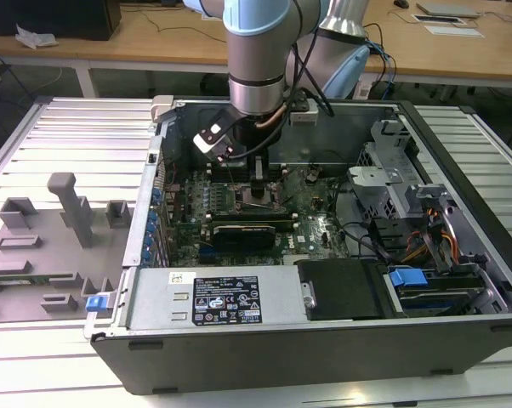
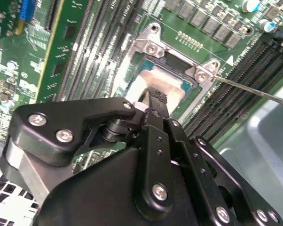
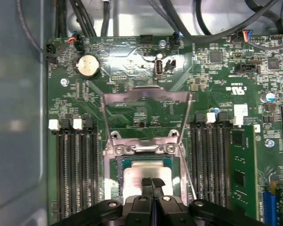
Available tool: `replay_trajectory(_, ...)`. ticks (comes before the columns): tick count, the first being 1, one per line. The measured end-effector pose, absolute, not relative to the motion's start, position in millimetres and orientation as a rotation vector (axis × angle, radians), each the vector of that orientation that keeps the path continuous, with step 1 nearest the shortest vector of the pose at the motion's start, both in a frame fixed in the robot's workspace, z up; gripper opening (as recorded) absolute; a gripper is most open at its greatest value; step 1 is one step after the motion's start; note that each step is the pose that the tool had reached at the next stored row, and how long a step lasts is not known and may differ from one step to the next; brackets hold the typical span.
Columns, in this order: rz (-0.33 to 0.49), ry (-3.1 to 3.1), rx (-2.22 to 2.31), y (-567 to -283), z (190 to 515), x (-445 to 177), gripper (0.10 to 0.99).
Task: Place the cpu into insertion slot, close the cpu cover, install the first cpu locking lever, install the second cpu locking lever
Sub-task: 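Place the cpu into insertion slot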
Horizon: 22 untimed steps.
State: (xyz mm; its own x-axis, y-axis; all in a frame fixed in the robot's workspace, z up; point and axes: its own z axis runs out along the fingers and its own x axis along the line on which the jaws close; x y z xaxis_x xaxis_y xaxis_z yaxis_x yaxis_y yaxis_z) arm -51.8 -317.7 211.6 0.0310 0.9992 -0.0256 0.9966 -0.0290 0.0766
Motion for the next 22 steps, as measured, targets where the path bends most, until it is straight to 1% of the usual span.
replay_trajectory(4,0.054,2.137,2.202,-323,209,-52,0.106)
replay_trajectory(15,0.062,2.140,2.206,-323,207,-52,0.106)
replay_trajectory(16,0.062,2.141,2.206,-323,209,-52,0.106)
replay_trajectory(17,0.062,2.148,2.198,-323,220,-52,0.106)
replay_trajectory(20,0.069,2.183,2.169,-318,227,-51,0.106)
replay_trajectory(22,0.069,2.187,2.165,-315,240,-51,0.106)
